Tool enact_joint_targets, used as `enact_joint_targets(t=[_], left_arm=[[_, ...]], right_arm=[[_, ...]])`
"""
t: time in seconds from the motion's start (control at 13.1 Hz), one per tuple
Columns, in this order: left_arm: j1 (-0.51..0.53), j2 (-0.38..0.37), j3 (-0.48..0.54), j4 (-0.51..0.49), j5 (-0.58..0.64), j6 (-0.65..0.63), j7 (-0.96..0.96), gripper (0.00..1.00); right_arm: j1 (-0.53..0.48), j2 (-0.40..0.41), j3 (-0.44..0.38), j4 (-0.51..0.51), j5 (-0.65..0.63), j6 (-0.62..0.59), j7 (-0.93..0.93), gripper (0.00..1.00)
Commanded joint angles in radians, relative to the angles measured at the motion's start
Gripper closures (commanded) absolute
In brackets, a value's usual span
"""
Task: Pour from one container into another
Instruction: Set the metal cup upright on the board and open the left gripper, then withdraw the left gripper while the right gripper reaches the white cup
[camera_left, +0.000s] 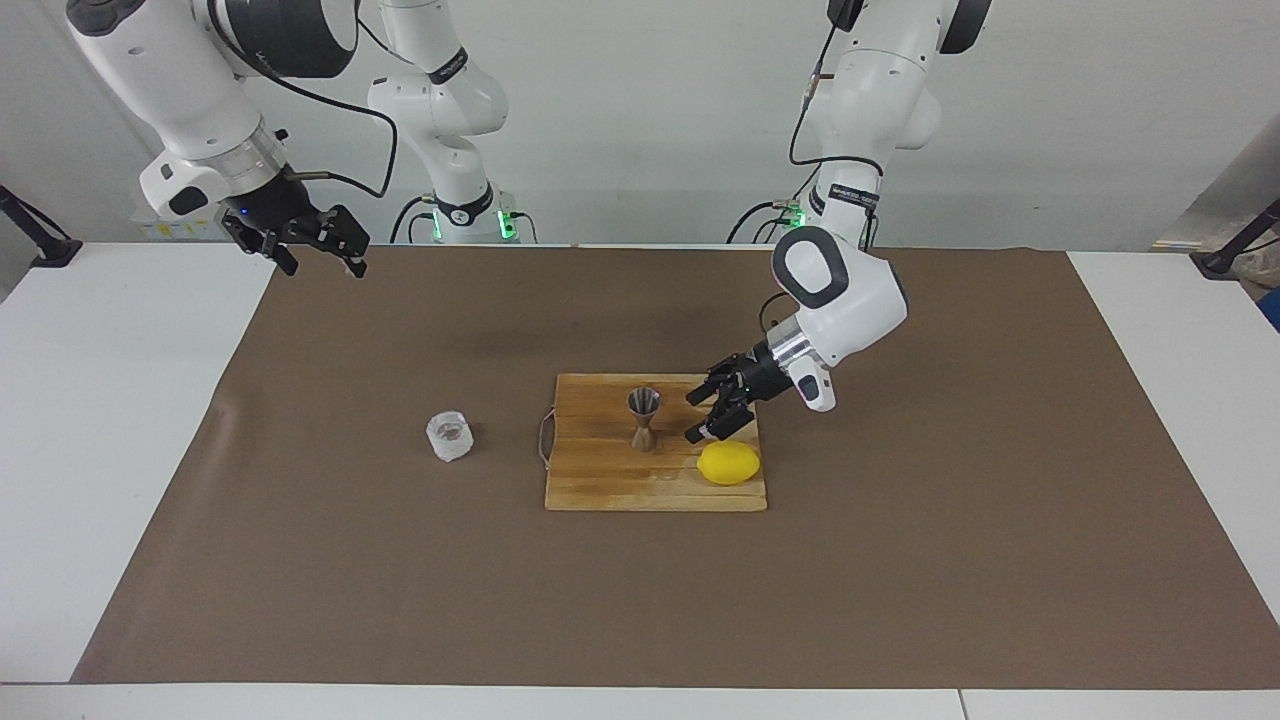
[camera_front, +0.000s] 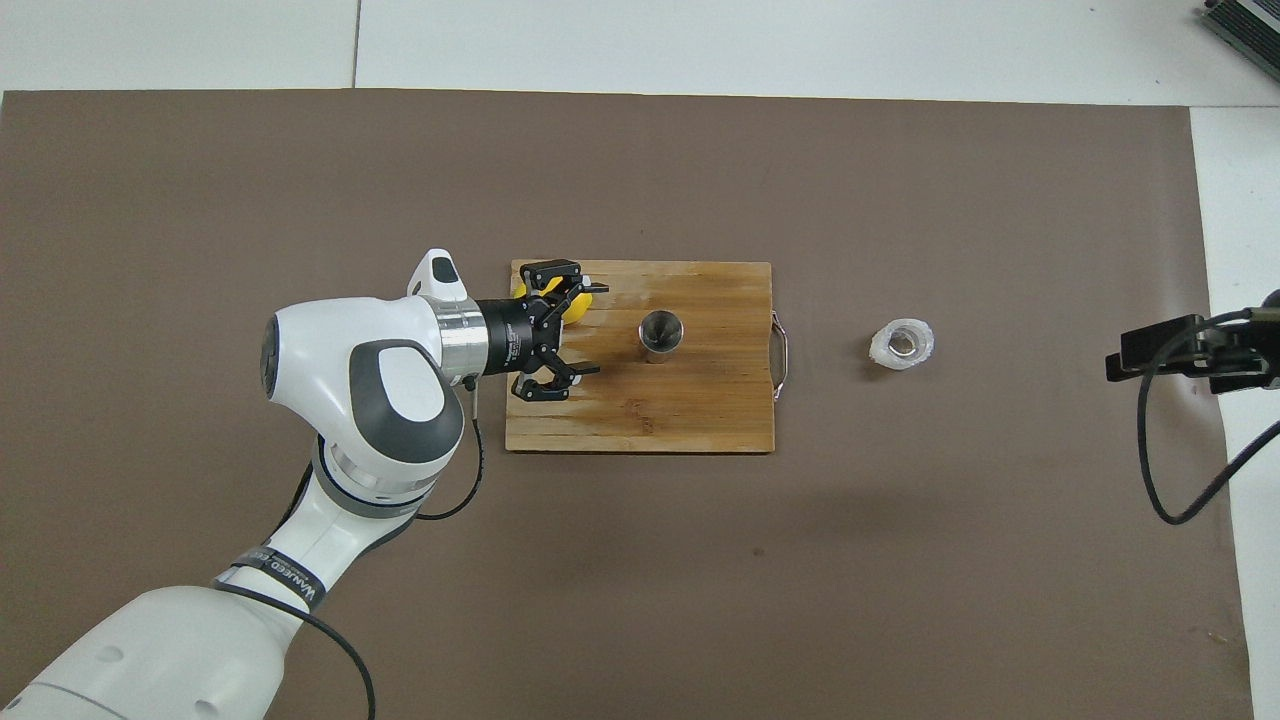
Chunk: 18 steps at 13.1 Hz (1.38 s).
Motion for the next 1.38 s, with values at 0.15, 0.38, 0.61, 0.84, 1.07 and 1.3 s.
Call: enact_joint_targets(t=[0.15,0.38,0.61,0.84,1.07,1.3], left_arm=[[0.076,-0.031,0.007,-0.002,0.396,-0.012,0.004,0.0],[0.149,-0.033,0.006,0.034,0.664,-0.018,0.009,0.0],[0.192,-0.031,0.006,0.12,0.859,-0.056,0.012,0.0],[0.199,-0.024,0.007,0.221,1.003,-0.105,0.021,0.0],[0.206,-0.021,0.015,0.313,1.08,-0.18,0.162,0.0],[0.206,-0.019,0.024,0.405,1.189,-0.278,0.239,0.0]], right_arm=[[-0.011,-0.019,0.003,-0.015,0.021,-0.036,-0.004,0.0],[-0.005,-0.034,0.003,-0.037,0.024,-0.027,-0.186,0.0],[0.0,-0.039,0.005,-0.054,0.027,-0.025,-0.395,0.0],[-0.017,-0.057,0.003,-0.119,0.029,0.088,-0.745,0.0],[-0.039,-0.05,0.003,-0.177,0.047,0.24,-1.143,0.0],[-0.115,0.036,0.001,-0.202,0.228,0.268,-1.459,0.0]])
